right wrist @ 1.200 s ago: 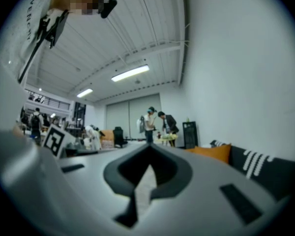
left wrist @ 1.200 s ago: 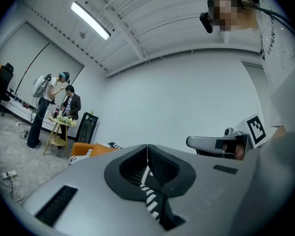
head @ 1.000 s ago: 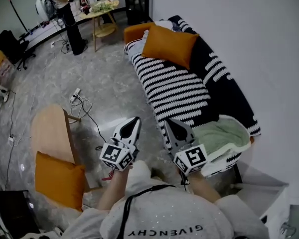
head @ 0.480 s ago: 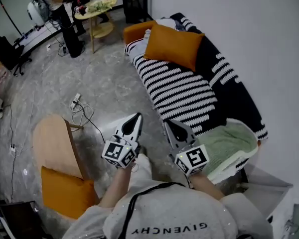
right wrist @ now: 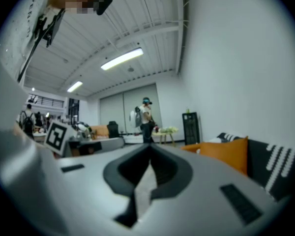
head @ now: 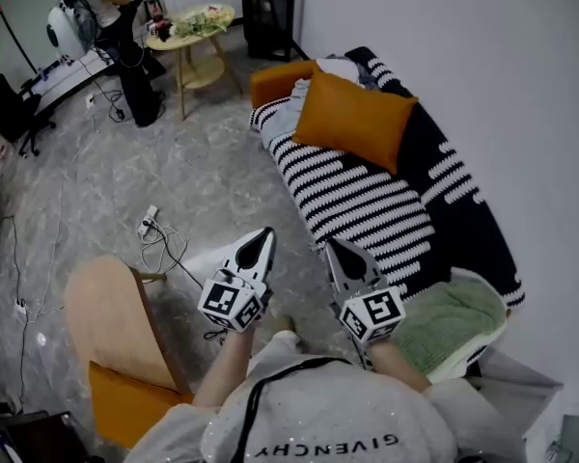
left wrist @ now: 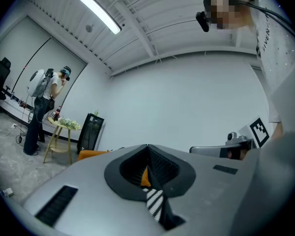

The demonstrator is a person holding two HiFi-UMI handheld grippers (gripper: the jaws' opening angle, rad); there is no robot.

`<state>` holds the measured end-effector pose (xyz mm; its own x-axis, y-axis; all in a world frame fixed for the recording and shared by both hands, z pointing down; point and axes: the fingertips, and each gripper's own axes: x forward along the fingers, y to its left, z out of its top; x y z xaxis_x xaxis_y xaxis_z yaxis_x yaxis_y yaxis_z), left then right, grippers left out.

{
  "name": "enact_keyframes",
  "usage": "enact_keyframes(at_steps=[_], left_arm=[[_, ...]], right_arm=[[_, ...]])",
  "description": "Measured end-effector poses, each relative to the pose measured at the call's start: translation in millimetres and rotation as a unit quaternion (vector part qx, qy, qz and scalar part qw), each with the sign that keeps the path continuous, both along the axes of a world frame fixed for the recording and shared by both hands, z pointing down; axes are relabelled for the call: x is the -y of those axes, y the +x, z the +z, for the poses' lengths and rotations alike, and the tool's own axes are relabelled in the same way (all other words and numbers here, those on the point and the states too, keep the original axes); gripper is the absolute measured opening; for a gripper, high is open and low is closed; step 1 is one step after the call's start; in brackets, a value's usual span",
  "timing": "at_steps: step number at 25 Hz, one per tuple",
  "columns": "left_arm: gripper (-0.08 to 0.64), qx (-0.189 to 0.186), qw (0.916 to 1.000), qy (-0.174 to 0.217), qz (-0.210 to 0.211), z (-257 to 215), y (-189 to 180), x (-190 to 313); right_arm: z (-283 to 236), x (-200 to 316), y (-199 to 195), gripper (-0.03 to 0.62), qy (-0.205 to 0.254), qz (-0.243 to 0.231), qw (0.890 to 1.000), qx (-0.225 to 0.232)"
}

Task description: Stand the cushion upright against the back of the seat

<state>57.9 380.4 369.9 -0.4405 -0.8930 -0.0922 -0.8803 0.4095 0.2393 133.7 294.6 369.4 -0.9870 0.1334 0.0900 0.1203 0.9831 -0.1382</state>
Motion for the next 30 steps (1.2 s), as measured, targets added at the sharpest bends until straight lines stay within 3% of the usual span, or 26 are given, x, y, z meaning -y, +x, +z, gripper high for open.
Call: enact_keyframes(at_steps=[6,16,30], left_arm=[[0.025,-0.007,0.9999,0.004,0.01,2.6,-56.2,-5.1],[0.025,-0.033,0.9981,0.024,0.047,13.1,-103.4,32.1],[0.025,-0.036,0.9955,0.012,0.087,20.0,-243.6,153.3]], right_arm=[[-1.2,-5.7,-53.9,0.018,0.009,0.01,1.0,0.001],[5.8,24.8,-110.4,0.018,0.016,0.032,0.999,-0.006],[19.1,126.0,-258.6,0.018,0.043,0.031,0.998,-0.02]])
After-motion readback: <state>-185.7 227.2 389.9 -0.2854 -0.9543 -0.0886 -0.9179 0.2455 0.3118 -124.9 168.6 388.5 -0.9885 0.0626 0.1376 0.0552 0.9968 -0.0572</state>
